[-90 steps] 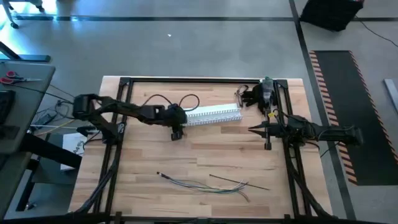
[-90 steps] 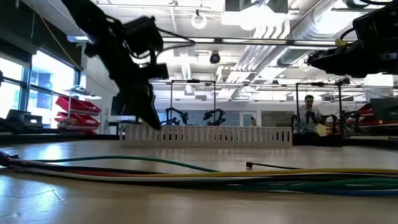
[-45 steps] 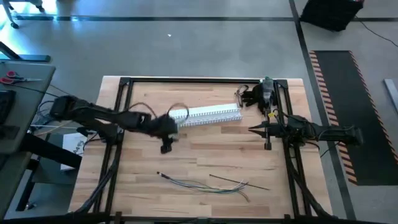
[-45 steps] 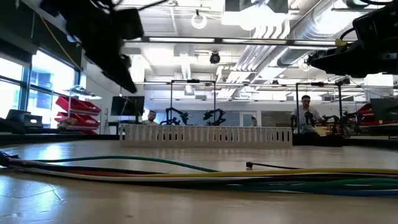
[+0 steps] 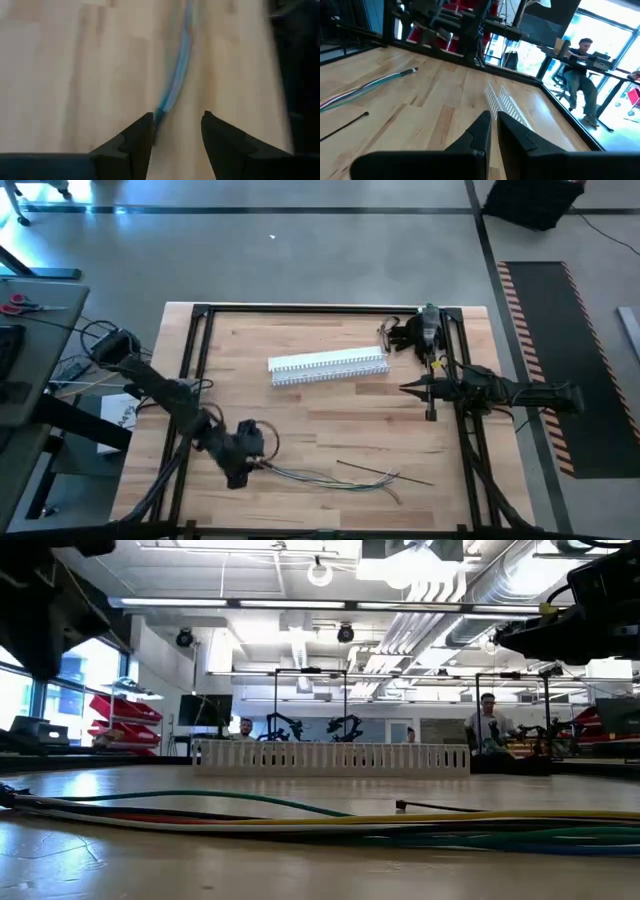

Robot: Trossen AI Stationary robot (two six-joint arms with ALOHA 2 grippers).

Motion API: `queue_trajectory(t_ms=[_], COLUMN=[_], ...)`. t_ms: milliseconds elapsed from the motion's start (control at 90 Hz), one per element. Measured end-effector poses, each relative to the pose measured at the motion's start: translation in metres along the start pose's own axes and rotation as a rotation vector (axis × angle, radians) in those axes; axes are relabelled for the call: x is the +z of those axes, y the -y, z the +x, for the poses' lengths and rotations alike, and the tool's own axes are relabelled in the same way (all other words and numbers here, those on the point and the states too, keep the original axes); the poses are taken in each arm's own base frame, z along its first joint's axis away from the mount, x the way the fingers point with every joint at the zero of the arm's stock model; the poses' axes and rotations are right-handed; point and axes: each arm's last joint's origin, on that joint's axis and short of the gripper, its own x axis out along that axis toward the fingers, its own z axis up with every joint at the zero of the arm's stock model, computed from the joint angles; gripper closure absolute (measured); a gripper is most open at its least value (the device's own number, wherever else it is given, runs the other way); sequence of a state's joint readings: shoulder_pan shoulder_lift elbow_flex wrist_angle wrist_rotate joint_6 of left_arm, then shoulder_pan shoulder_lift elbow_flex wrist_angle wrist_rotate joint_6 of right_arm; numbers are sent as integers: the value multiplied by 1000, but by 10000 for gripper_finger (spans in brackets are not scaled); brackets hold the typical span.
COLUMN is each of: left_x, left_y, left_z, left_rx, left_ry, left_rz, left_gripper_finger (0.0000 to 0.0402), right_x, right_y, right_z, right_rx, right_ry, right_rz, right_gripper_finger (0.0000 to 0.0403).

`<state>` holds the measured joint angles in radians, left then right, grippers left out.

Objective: Ziptie cables
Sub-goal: Move the cable wires to the center of the table

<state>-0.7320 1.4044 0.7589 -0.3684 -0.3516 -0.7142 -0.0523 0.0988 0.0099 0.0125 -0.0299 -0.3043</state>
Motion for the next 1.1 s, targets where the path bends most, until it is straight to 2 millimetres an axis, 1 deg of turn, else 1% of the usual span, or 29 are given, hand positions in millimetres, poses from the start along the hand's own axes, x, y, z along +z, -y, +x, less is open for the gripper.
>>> queue_trajectory(t_ms=[89, 244, 367, 467, 544, 622, 744, 789, 822, 933, 1100], left_x=[-6, -15, -23, -24, -24, -23, -17, -14, -12, -2, 33], left_y=[3, 8, 7, 5, 2, 0, -5, -6, -7, -12, -12], left_z=[12, 37, 54, 63, 66, 68, 65, 63, 61, 54, 31], left_rx=[35, 13, 30, 40, 48, 51, 39, 31, 24, 1, -66], left_ry=[-19, -111, -171, -196, -215, -215, -208, -202, -197, -152, 18], left_rz=[15, 62, 77, 80, 78, 76, 48, 40, 34, 3, -25], left_gripper_finger=[246, 241, 241, 242, 258, 289, 368, 386, 391, 388, 397], right_x=[0, 0, 0, 0, 0, 0, 0, 0, 0, 0, 0], right_y=[0, 0, 0, 0, 0, 0, 0, 0, 0, 0, 0], right_z=[0, 0, 0, 0, 0, 0, 0, 0, 0, 0, 0], right_rx=[0, 0, 0, 0, 0, 0, 0, 0, 0, 0, 0], right_ry=[1, 0, 0, 0, 1, 1, 1, 0, 0, 0, 0], right_rz=[0, 0, 0, 0, 0, 0, 0, 0, 0, 0, 0], right_gripper_finger=[387, 387, 387, 387, 387, 387, 387, 387, 387, 387, 387])
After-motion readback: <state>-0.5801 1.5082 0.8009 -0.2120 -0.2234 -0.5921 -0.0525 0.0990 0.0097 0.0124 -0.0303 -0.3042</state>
